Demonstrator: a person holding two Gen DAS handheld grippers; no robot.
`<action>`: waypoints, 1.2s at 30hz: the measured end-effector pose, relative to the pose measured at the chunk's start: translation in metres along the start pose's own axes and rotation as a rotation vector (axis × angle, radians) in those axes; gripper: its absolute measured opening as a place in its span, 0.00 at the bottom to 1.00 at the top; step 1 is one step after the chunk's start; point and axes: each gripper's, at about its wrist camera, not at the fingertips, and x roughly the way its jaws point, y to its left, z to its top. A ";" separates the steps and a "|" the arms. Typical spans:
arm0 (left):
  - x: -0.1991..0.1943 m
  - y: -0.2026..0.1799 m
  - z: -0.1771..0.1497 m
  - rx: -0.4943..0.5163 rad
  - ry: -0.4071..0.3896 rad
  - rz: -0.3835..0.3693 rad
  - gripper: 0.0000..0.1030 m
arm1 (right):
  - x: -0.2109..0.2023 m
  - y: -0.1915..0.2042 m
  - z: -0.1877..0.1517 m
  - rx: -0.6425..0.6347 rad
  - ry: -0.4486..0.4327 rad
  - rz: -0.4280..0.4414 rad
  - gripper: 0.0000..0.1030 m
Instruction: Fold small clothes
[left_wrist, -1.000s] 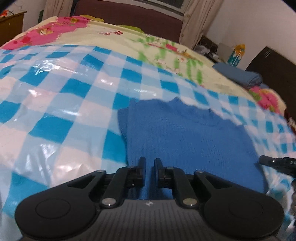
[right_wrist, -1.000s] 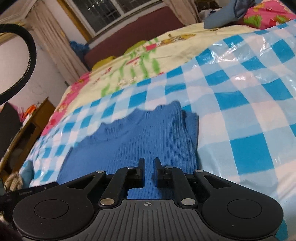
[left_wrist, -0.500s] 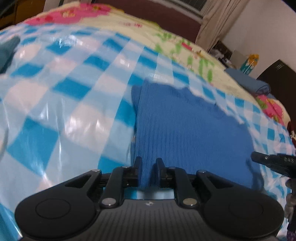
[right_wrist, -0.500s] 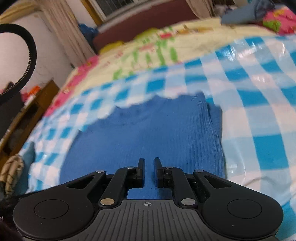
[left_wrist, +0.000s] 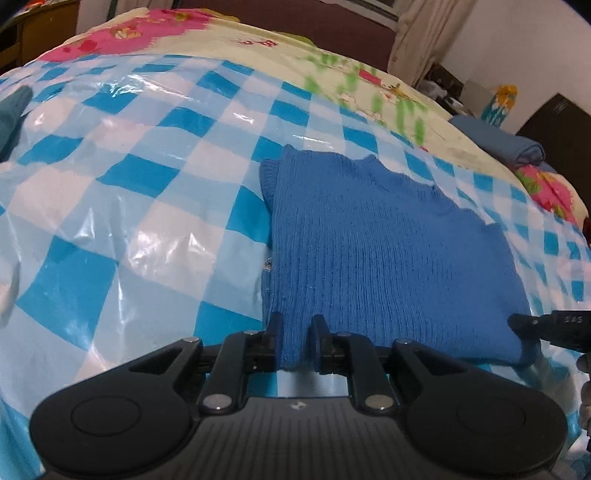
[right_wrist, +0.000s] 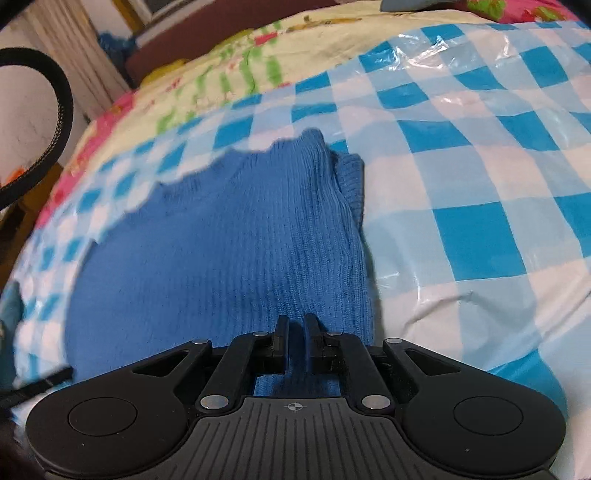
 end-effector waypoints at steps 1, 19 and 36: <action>-0.003 0.000 0.000 -0.002 -0.012 -0.005 0.21 | -0.006 0.002 0.001 0.000 -0.028 0.016 0.12; 0.004 -0.006 0.008 0.008 -0.033 -0.008 0.23 | 0.001 0.009 0.018 -0.091 -0.097 0.010 0.13; -0.020 0.001 -0.016 -0.098 -0.059 0.018 0.32 | 0.013 0.096 0.019 -0.212 0.013 0.137 0.18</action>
